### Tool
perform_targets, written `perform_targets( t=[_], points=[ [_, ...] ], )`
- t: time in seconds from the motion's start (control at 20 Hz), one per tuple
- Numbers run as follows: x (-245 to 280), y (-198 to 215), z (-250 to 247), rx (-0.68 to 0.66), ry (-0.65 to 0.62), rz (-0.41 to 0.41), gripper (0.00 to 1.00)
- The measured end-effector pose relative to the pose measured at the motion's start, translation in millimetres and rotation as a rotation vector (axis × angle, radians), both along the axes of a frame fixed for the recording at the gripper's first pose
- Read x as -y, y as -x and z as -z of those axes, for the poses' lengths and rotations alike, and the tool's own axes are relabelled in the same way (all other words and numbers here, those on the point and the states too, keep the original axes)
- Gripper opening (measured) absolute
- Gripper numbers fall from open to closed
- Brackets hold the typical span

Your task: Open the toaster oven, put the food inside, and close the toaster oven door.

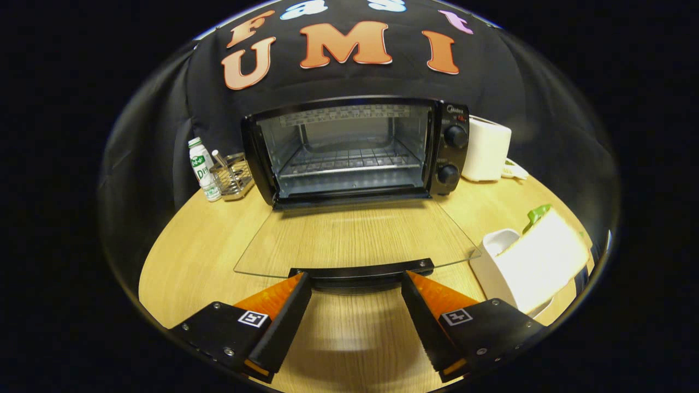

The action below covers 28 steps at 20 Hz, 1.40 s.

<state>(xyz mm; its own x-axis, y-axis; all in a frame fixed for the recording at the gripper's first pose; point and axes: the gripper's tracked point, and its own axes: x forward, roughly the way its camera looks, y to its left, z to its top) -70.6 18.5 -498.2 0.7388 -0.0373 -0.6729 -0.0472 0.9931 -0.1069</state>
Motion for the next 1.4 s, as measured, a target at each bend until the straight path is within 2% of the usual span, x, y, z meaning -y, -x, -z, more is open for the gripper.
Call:
perform_targets(
  t=[0.15,0.25,0.45,0.75,0.95,1.2,1.4],
  points=[
    [-4.1,5.2,8.4,-0.011,-0.003,-0.020,0.99],
    [5.2,14.8,13.5,-0.043,0.044,-0.020,0.98],
    [3.0,10.1,19.9,-0.048,-0.027,-0.012,0.98],
    [4.1,12.3,20.9,-0.057,-0.025,-0.024,1.00],
    [7.5,10.3,-0.4,-0.056,-0.079,-0.021,1.00],
    [26.7,7.0,-50.5,-0.040,-0.072,-0.119,0.99],
    [49.7,10.9,-87.0,-0.122,-0.190,-0.212,1.00]
  ],
)
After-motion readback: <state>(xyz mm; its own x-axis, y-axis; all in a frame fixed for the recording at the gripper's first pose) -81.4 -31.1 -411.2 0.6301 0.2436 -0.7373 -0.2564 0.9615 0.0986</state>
